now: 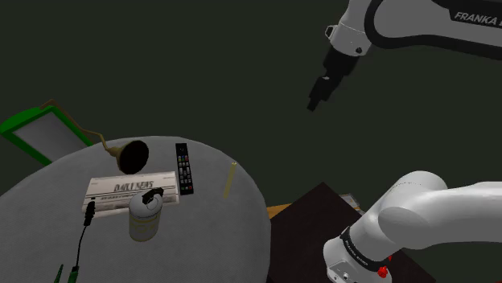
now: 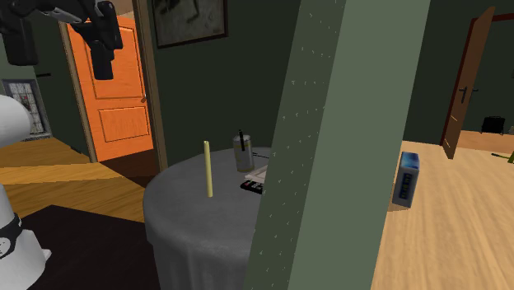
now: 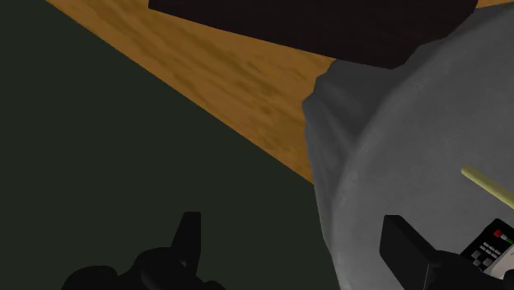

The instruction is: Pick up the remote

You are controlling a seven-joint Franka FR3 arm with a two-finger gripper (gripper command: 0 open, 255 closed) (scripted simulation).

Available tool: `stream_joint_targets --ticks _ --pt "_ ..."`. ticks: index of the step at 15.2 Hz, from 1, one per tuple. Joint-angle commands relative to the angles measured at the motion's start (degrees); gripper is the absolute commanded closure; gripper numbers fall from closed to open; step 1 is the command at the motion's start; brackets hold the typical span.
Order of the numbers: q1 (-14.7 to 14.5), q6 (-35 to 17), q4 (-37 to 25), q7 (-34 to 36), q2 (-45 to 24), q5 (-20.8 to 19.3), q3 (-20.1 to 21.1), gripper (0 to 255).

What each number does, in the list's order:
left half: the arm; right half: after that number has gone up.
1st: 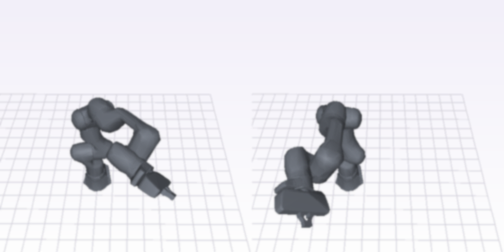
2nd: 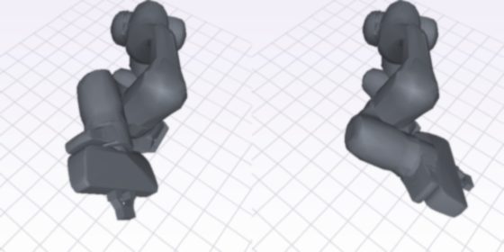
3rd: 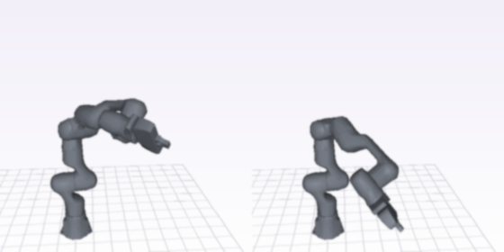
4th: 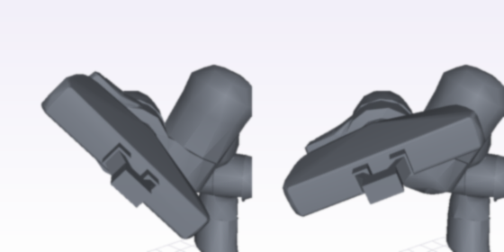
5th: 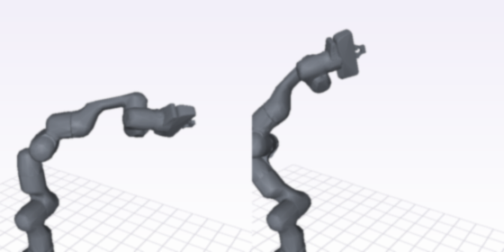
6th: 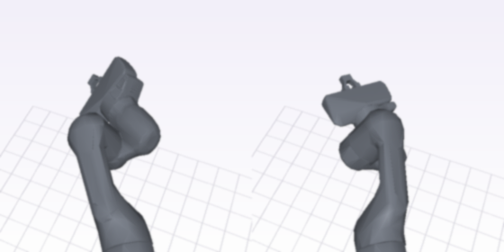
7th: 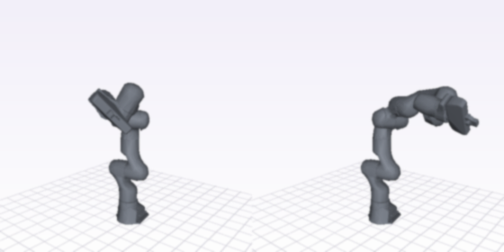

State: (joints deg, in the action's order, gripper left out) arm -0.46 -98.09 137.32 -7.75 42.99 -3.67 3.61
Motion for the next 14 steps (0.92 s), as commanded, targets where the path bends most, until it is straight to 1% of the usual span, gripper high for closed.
stream_joint_targets --ticks 1,8,14 --pt "0.0 0.0 0.0 0.0 0.0 0.0 0.0 0" --pt "-0.9 -8.3 3.0 13.0 -6.4 4.9 7.7 0" --pt "-1.1 -15.9 2.1 24.2 -15.4 7.5 14.3 0"
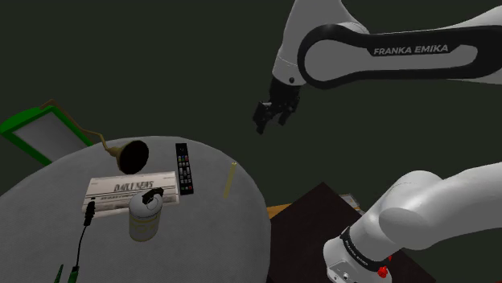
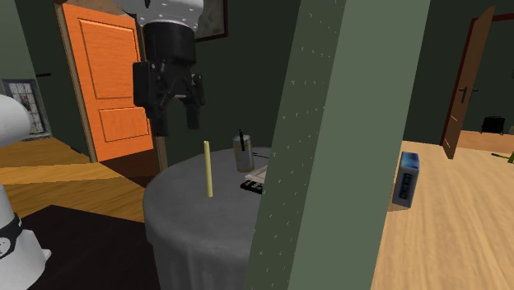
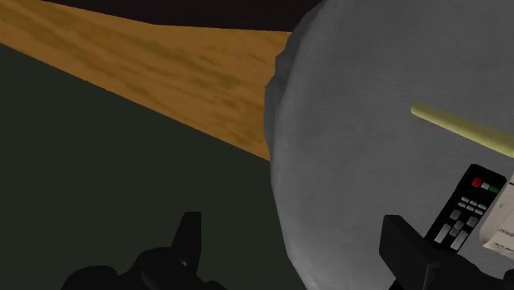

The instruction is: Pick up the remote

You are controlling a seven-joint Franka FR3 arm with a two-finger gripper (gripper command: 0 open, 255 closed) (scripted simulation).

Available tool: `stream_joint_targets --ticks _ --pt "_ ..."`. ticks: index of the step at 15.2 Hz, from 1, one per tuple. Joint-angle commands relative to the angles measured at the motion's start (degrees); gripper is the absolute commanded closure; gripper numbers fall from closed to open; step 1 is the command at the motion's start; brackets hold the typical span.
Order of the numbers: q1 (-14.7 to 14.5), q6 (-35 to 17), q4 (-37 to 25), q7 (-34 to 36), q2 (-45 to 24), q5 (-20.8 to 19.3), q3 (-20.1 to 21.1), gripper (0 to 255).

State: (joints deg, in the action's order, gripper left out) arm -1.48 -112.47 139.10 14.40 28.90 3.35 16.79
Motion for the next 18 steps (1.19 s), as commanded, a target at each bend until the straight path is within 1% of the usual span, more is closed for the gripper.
stream_joint_targets --ticks 1,5,9,12,14,18 --pt "0.0 -2.8 -0.2 4.0 -3.1 0.6 2.2 0" --pt "0.5 -7.5 -2.9 11.9 -10.9 0.1 6.3 0" --pt "1.0 -11.6 -7.0 20.4 -19.8 -2.4 9.9 0" --pt "0.9 -14.0 -11.0 27.3 -27.0 -5.6 11.9 0" --pt "0.4 -15.2 -14.1 31.9 -32.0 -8.3 12.5 0" --pt "-2.0 -16.5 -21.3 40.5 -41.9 -13.6 12.2 0"
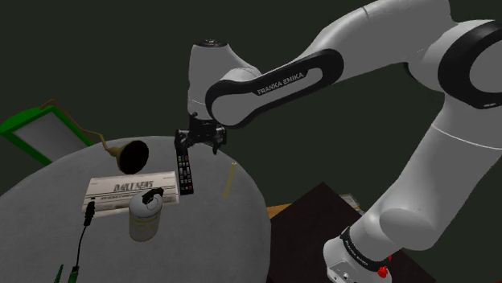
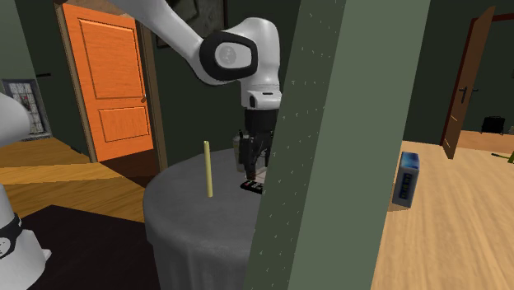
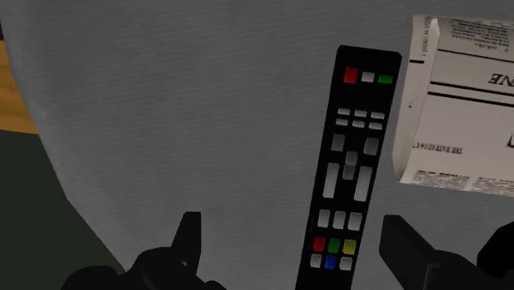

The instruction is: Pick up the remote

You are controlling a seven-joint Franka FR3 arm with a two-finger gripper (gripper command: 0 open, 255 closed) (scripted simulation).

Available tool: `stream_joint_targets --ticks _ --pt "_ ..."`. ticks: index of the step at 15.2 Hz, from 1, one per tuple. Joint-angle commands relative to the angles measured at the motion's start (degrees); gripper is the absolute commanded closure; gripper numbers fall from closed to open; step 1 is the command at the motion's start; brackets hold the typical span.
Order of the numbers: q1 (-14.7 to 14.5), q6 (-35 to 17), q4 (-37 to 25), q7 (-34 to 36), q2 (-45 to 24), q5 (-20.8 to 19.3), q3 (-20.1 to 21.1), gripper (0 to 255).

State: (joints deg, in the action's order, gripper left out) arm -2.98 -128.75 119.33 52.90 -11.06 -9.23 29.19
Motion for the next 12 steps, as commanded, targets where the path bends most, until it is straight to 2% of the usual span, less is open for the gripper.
stream_joint_targets --ticks 1,4,12 --pt "-1.4 -0.3 -3.5 3.9 -4.4 -2.2 -0.5 0" --pt "-3.9 -0.3 -9.4 8.5 -11.0 -4.9 -1.8 0" --pt "-5.0 -4.7 -8.4 10.1 -14.7 -7.4 -3.3 0"
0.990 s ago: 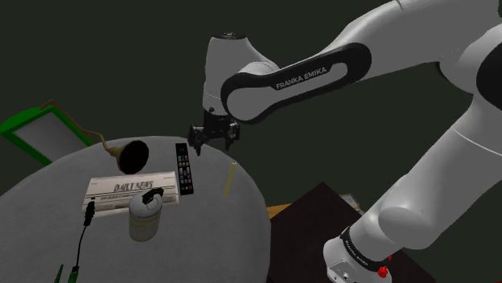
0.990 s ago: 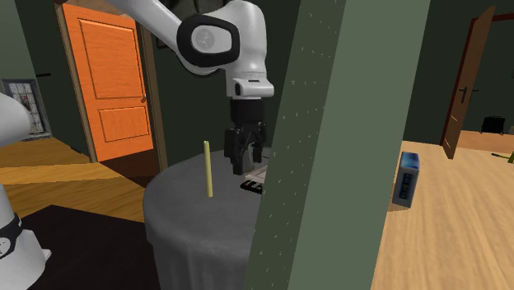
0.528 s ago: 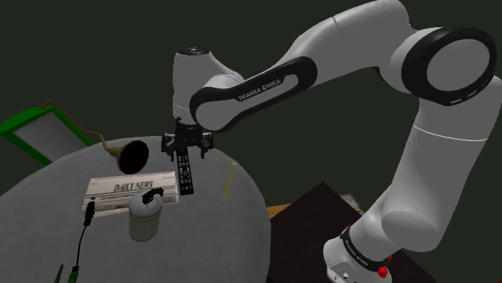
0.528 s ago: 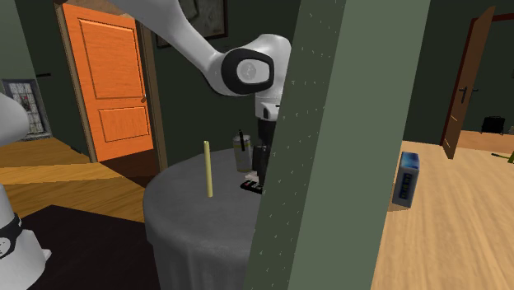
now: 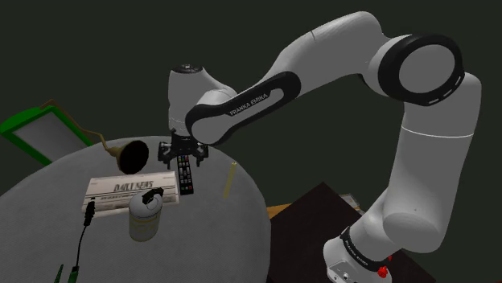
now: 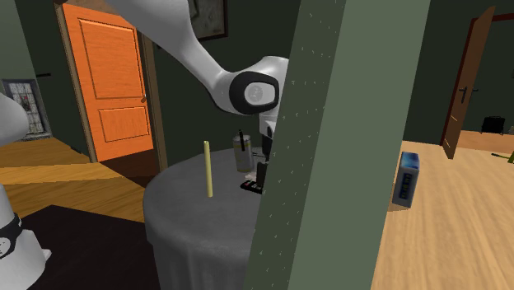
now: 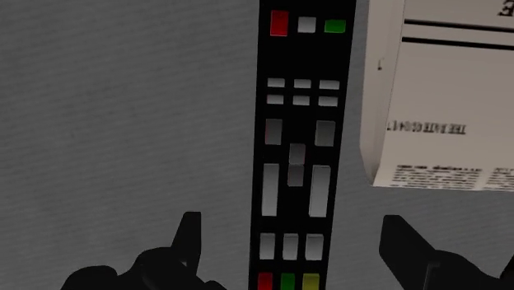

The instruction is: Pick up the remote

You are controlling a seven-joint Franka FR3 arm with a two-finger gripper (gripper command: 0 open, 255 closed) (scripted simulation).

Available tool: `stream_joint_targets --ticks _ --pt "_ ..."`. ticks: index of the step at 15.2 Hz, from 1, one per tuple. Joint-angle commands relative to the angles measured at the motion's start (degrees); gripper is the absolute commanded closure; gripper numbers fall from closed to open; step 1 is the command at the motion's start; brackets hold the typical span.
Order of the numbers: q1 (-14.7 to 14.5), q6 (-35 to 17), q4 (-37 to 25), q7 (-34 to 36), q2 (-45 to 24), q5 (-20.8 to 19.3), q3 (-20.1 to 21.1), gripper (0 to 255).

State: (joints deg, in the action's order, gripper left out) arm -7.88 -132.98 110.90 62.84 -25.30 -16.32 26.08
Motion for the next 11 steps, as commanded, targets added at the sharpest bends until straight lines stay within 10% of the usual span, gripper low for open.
stream_joint_targets --ticks 1,2,11 --pt "-0.1 -0.5 0.1 0.1 -0.4 -0.3 -0.2 0" --pt "-0.1 -0.5 0.1 0.1 -0.4 -0.3 -0.2 255" --pt "-0.1 -0.5 0.1 0.1 -0.4 -0.3 -0.2 255"
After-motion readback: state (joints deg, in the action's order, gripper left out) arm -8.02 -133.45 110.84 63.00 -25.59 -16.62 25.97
